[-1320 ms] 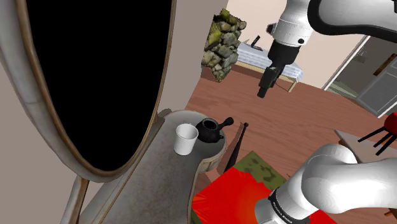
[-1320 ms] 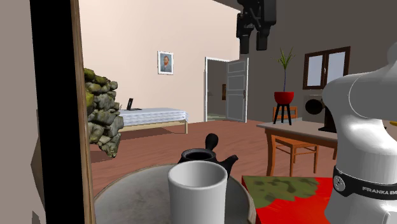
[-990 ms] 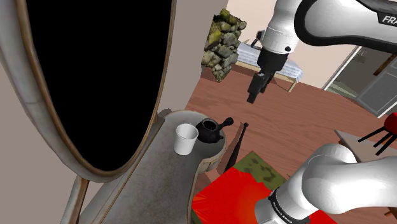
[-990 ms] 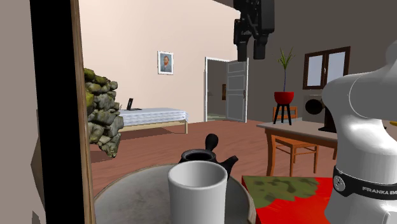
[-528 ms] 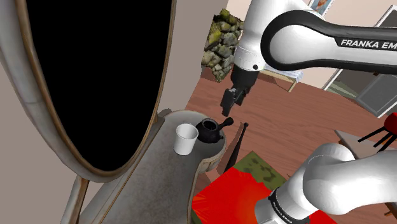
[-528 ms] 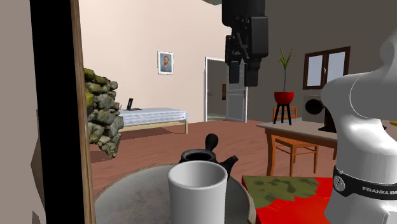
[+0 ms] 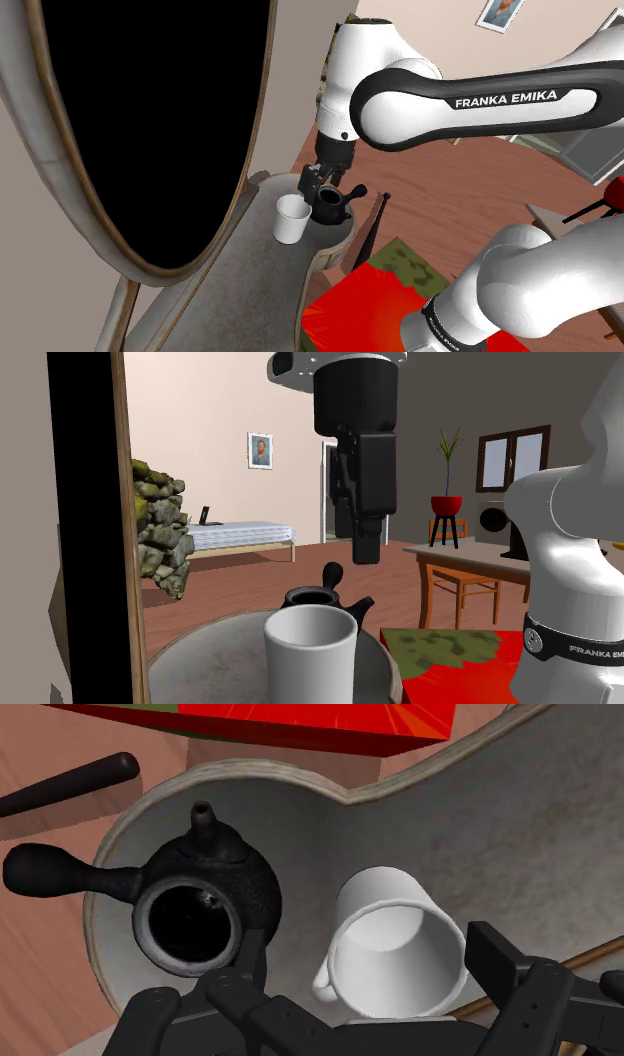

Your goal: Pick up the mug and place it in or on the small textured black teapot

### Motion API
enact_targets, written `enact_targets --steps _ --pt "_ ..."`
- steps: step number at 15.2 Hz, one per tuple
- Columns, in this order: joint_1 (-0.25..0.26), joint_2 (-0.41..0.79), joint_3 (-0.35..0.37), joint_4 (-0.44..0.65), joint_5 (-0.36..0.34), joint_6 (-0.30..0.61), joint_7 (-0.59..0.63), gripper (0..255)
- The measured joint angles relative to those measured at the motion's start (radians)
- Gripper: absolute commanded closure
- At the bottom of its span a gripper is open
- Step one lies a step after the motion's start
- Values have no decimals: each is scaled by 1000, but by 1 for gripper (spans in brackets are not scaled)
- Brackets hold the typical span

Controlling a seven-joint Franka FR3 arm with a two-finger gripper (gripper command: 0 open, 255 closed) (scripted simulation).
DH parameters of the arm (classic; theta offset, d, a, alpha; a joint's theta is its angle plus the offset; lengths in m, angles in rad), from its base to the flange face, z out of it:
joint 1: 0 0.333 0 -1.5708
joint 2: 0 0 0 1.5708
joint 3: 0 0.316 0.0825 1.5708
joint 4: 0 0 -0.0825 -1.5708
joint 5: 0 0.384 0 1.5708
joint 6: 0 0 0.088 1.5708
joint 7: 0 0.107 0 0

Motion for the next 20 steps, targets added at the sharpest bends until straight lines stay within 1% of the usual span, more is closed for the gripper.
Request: enact_targets --steps 4,7,8,15,20 --pt "4 126 65 38 -4 96 92 0" --pt "-3 239 102 78 -33 170 155 0" --pt "-4 258 107 81 -39 185 165 0" --pt "-9 320 119 42 -66 283 193 0" --pt "-10 328 120 37 -71 296 197 0"
